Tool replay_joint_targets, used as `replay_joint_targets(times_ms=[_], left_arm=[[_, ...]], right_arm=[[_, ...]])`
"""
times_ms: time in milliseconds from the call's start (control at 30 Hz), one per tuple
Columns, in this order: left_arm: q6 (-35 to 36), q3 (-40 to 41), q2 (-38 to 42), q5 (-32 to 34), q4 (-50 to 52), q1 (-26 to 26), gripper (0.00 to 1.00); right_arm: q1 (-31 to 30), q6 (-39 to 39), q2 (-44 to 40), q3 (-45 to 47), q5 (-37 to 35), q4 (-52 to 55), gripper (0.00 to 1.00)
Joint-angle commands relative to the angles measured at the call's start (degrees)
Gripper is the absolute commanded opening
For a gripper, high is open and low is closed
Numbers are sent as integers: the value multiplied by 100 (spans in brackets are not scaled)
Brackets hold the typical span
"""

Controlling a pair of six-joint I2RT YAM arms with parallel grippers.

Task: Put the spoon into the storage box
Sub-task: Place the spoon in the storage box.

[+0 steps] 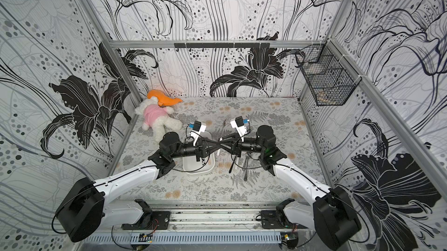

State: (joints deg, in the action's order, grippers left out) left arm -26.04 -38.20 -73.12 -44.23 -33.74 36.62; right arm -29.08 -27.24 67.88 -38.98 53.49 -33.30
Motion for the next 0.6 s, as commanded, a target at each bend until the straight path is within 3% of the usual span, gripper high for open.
replay_joint_targets(times_ms=[0, 200, 400, 567], left_arm=[[7, -38, -52, -429, -204, 81, 0], [88, -25, -27, -517, -48, 70, 0], [114, 5, 17, -508, -10, 55, 0], [92, 14, 30, -517, -19, 38, 0]], right_arm=[[-42, -84, 94, -223, -52, -192, 28], [-40, -97, 33, -227, -120, -180, 25], [-40, -133, 85, -294, -121, -112, 34], [-41, -174, 94, -294, -116, -115, 28]])
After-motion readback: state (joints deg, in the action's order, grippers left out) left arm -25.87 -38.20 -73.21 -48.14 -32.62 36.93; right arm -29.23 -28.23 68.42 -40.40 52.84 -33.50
